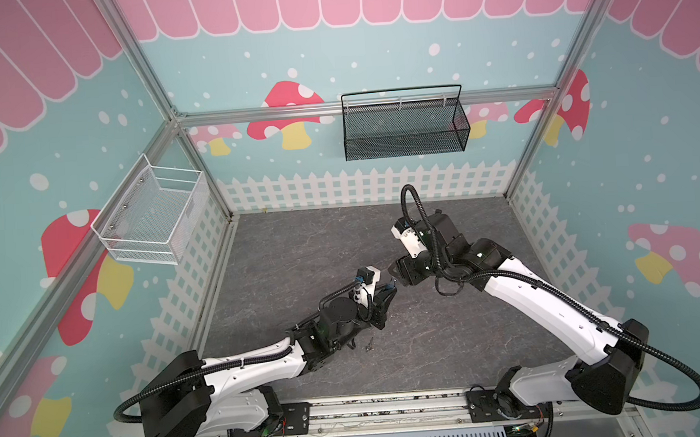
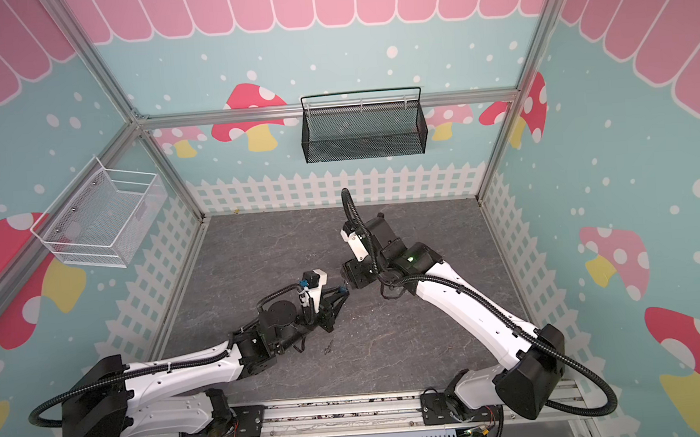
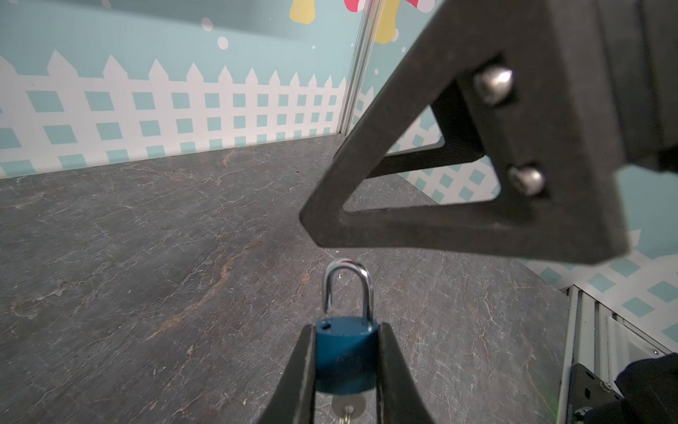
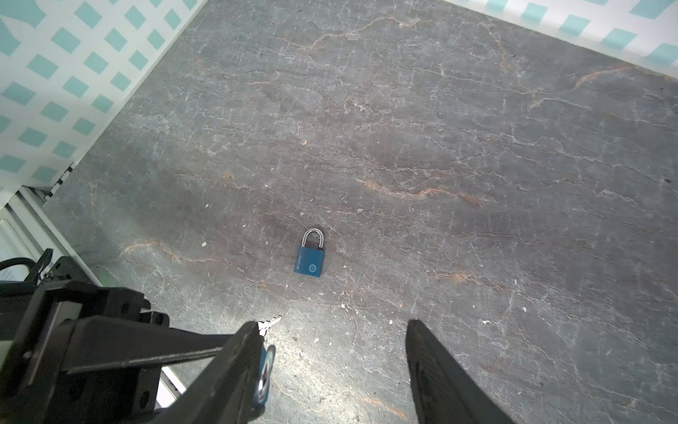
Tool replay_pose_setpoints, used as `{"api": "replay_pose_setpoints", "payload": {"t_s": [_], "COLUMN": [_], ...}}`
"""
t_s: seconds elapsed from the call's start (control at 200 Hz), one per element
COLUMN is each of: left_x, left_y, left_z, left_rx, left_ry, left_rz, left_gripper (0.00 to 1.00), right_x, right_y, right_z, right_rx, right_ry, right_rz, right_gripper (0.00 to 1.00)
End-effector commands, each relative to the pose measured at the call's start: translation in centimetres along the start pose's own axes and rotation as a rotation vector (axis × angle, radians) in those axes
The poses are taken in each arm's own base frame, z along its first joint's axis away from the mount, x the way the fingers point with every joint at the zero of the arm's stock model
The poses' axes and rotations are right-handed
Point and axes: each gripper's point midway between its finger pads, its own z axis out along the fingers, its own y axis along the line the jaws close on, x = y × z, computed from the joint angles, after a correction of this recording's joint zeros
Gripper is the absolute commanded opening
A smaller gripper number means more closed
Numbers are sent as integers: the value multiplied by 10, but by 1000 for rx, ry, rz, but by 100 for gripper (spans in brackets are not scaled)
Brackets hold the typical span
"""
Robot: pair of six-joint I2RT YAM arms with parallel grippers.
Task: Unlock with the key
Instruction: 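Turn the key with the right gripper until the padlock shackle pops open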
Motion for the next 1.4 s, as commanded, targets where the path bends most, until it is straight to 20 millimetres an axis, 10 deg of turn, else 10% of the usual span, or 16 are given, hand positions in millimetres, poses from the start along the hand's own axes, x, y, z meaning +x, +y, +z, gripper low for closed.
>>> {"api": "replay_pose_setpoints", "payload": {"t_s": [0.0,0.535,0.735,1.391], "left_x": [-15,-16,-13,-21], "left_y": [-3,-1,-2,-3], "left_z": [2,-1,2,6], "left_rx": [-3,-10,-5,-16], "left_ry": [-32,-47,-35,-51], "left_rz": [19,28,32,41], "left_gripper": [0,0,0,0], "right_x": [8,19,-8,21], "right_y": [-5,-25,-10,-36], "right_z": [7,4,-19,4], "right_rx": [22,72,5,110], "right_ry": [35,74,-14,106], "right_rz": [-19,-8,-21,-24], "right_gripper": [66,65,66,65]}}
